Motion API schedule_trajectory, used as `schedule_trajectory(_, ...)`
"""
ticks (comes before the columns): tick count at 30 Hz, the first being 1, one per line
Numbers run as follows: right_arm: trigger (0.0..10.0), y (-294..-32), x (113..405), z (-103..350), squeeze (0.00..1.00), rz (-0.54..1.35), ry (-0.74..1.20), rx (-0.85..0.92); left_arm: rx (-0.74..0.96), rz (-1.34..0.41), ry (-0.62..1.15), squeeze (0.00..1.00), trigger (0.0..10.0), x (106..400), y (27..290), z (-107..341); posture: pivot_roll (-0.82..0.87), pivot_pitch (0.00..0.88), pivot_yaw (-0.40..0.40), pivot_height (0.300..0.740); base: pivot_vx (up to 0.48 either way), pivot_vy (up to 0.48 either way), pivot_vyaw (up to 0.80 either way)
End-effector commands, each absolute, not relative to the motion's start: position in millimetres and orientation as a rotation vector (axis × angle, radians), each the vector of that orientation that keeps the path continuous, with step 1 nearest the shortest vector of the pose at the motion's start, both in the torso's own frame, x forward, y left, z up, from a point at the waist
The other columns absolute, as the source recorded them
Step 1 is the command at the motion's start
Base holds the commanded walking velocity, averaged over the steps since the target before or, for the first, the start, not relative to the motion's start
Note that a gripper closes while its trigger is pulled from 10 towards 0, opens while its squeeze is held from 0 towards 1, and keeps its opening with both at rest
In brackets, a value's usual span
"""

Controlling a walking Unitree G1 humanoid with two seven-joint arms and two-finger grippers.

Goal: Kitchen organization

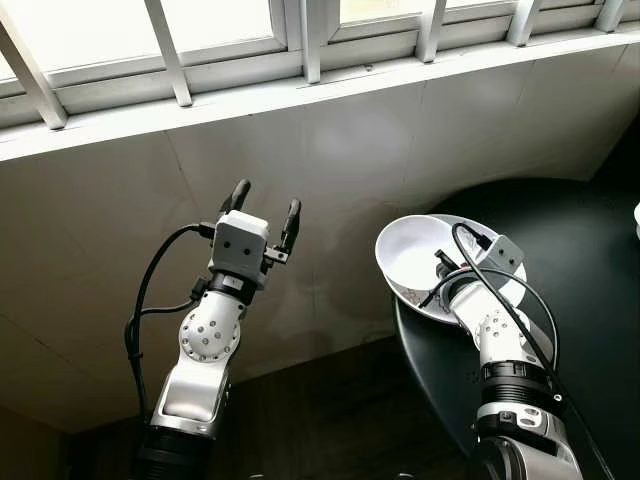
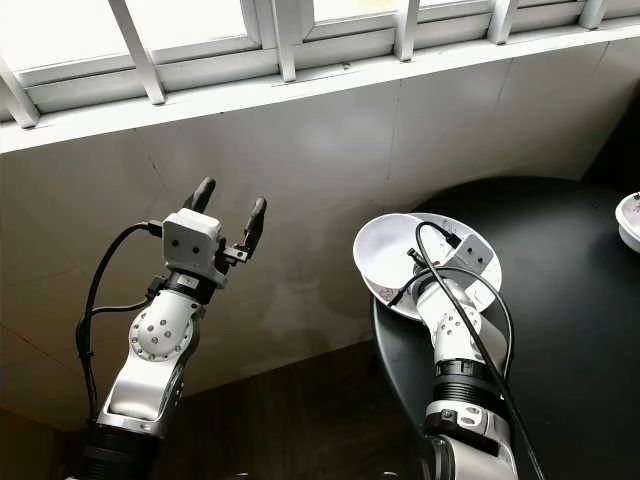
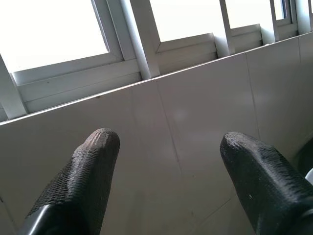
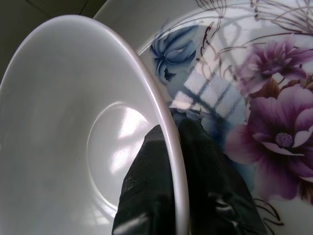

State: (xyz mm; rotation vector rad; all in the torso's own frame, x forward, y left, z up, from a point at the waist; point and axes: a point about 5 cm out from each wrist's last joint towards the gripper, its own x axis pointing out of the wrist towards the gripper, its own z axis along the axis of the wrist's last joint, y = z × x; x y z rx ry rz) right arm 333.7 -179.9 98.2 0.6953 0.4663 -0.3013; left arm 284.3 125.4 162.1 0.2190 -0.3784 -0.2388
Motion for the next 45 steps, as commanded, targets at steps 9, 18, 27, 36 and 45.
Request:
schedule_trajectory(9, 0.0, -179, 335, 115, 0.0, -0.309, 0.38, 0.742, 0.235, -0.243, -0.371, 0.0, 10.0, 284, 125, 160, 0.01, 0.02, 0.014, 0.74, 0.0, 0.0, 0.0)
schedule_trajectory(18, 0.0, -191, 339, 172, 0.0, -0.306, -0.014, 0.499, 0.235, -0.237, -0.375, 0.0, 10.0, 285, 125, 161, 0.01, 0.022, 0.013, 0.74, 0.0, 0.0, 0.0)
schedule_trajectory(27, 10.0, -153, 333, 207, 0.0, -0.039, -0.242, 0.298, 0.232, -0.224, -0.372, 0.0, 10.0, 285, 128, 160, 0.01, 0.021, 0.012, 0.74, 0.0, 0.0, 0.0)
schedule_trajectory(36, 10.0, -129, 328, 210, 0.0, 0.14, -0.274, 0.177, 0.239, -0.22, -0.338, 0.0, 10.0, 288, 129, 158, 0.02, 0.023, 0.012, 0.74, 0.0, 0.213, 0.36)
schedule_trajectory(45, 10.0, -122, 325, 209, 0.0, 0.205, -0.277, 0.17, 0.24, -0.222, -0.344, 0.0, 10.0, 288, 129, 160, 0.02, 0.022, 0.013, 0.74, 0.0, 0.48, 0.8)
